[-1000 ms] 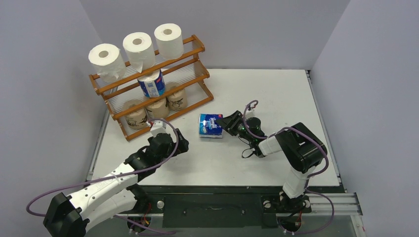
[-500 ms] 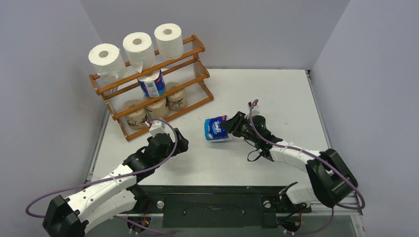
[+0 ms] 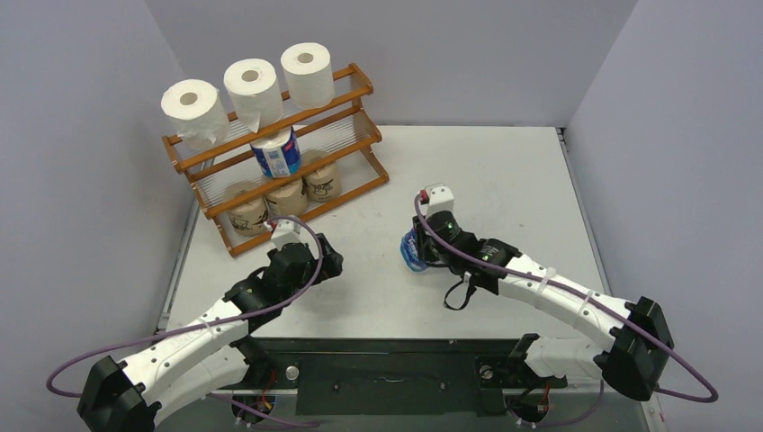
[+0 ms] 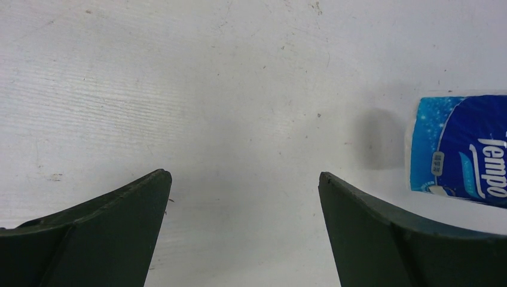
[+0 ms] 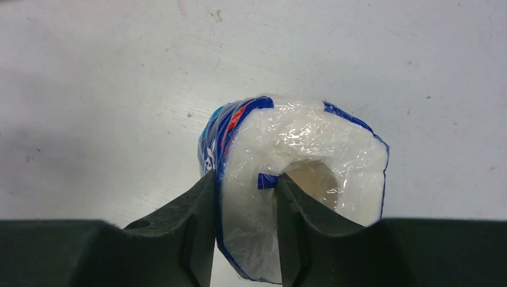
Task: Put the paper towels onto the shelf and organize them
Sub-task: Adjust the paper towel at the center of the board, then pick up the paper towel from the center of the board.
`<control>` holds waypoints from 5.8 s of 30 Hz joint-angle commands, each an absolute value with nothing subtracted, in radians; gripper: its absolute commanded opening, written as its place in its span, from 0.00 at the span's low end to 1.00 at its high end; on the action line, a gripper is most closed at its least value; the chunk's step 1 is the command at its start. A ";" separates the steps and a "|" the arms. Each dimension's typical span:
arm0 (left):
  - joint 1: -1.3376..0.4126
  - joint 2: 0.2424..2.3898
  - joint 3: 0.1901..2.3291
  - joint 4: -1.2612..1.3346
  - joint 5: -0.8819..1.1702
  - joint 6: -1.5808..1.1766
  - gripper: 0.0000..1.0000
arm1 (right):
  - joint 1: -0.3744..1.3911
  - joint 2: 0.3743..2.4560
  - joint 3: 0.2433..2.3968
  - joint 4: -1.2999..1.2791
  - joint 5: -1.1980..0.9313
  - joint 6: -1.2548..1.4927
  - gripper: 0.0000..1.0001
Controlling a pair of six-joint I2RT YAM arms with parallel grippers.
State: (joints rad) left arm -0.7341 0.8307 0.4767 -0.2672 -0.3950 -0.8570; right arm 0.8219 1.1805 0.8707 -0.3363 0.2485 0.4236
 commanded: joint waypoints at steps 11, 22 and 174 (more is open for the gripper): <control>-0.732 0.850 0.518 -0.261 -0.401 -0.838 0.94 | 1.075 1.420 1.051 -0.587 0.651 0.284 0.28; -0.733 0.853 0.503 -0.246 -0.396 -0.841 0.94 | 1.093 1.448 1.058 -0.581 0.624 0.304 0.31; -0.468 1.080 1.218 -0.773 -0.442 -0.627 0.29 | 0.668 0.444 0.302 -0.196 0.445 0.724 0.83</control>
State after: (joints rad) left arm -0.5667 1.1210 1.1889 -0.7258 -0.4458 -0.6781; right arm 0.6735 0.4202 0.3031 -0.2626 0.4549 0.7403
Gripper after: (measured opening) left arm 0.344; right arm 0.835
